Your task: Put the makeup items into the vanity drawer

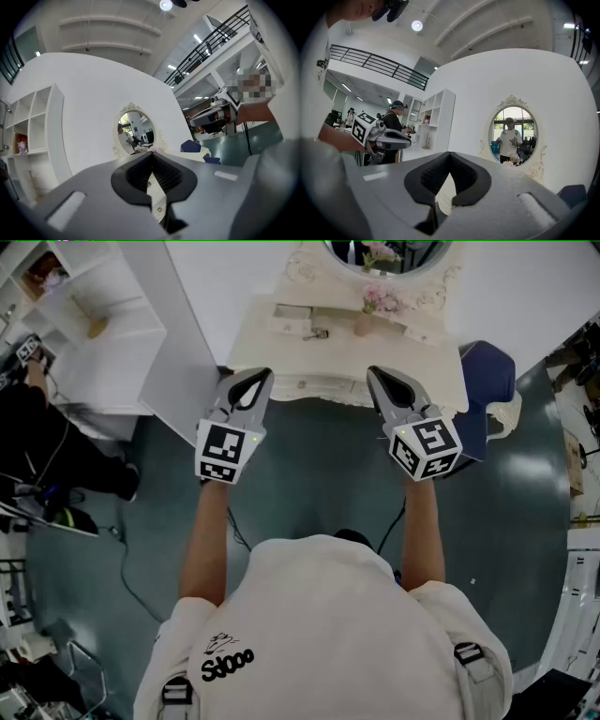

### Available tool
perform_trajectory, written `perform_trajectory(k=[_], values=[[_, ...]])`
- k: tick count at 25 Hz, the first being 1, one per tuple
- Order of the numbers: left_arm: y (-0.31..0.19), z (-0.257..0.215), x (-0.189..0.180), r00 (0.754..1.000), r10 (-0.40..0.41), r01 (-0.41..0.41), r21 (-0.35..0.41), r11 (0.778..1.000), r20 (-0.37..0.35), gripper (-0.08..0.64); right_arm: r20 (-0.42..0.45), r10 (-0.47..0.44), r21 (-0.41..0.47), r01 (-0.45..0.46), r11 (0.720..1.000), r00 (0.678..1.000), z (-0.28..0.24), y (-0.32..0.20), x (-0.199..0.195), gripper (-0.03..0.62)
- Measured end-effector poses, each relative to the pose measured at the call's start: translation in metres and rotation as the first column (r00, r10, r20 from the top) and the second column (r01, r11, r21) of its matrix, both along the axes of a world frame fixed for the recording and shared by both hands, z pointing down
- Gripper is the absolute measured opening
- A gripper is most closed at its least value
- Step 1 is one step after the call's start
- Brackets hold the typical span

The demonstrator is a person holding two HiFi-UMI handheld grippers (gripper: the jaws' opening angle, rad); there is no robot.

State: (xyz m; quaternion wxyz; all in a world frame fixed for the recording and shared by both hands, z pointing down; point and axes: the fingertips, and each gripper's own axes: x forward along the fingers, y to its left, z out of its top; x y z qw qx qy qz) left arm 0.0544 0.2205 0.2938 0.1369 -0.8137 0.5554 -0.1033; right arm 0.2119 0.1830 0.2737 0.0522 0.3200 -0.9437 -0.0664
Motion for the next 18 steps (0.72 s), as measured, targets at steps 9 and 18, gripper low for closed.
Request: perform_trajectory(k=[9, 18], values=[[-0.026, 0.016, -0.019, 1.000, 0.008, -0.009, -0.028, 1.000, -0.018, 0.018, 0.080, 0.017, -0.068, -0.012, 0.998, 0.997, 0.007, -0.028, -0.015, 0.002], [-0.108, 0.030, -0.023, 0.998, -0.040, 0.037, -0.070, 0.997, -0.044, 0.018, 0.051, -0.010, -0.087, 0.014, 0.996, 0.999, 0.031, -0.118, -0.020, 0.002]])
